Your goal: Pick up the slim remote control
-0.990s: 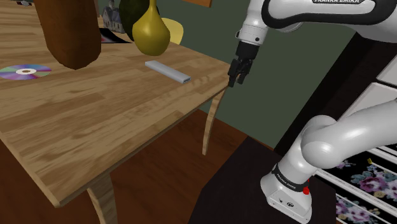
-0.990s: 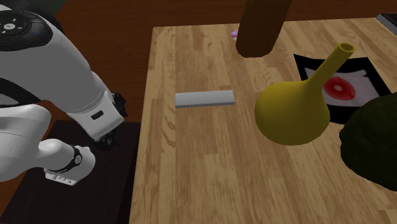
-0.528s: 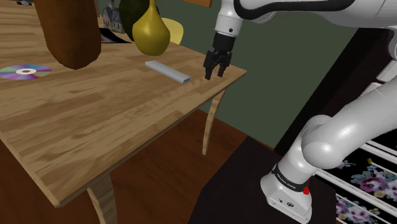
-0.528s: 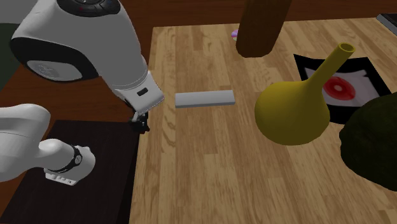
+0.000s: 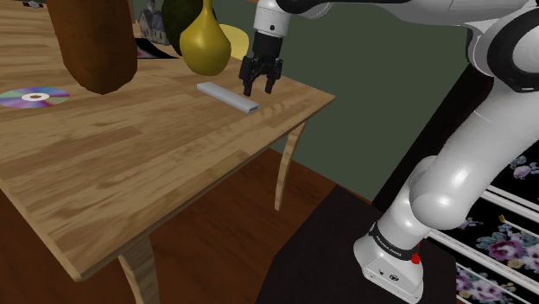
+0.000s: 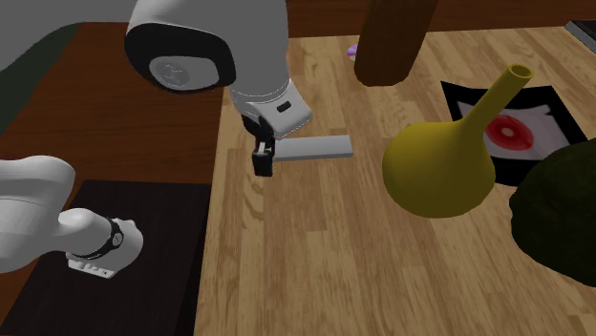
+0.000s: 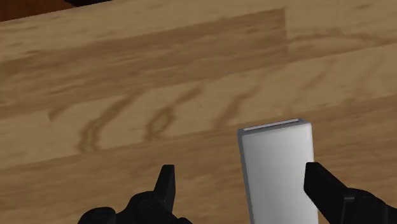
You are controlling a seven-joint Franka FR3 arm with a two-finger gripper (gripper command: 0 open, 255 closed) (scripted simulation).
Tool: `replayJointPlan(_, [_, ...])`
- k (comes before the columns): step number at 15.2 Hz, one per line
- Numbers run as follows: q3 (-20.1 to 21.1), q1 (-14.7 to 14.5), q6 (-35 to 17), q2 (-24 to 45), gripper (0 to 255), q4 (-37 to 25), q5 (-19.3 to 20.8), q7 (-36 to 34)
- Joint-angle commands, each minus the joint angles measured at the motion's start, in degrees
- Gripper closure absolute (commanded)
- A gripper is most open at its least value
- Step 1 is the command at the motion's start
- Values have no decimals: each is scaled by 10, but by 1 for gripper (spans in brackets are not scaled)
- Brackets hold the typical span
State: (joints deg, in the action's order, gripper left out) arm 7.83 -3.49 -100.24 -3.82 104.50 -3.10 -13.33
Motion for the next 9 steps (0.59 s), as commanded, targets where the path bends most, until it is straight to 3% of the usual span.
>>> replayJointPlan(1, [9, -7, 7, 45, 0, -55, 10, -21])
replayJointPlan(6, [20, -27, 45, 169, 0, -219, 42, -63])
replayJointPlan(9, [20, -28, 31, 172, 0, -209, 43, -65])
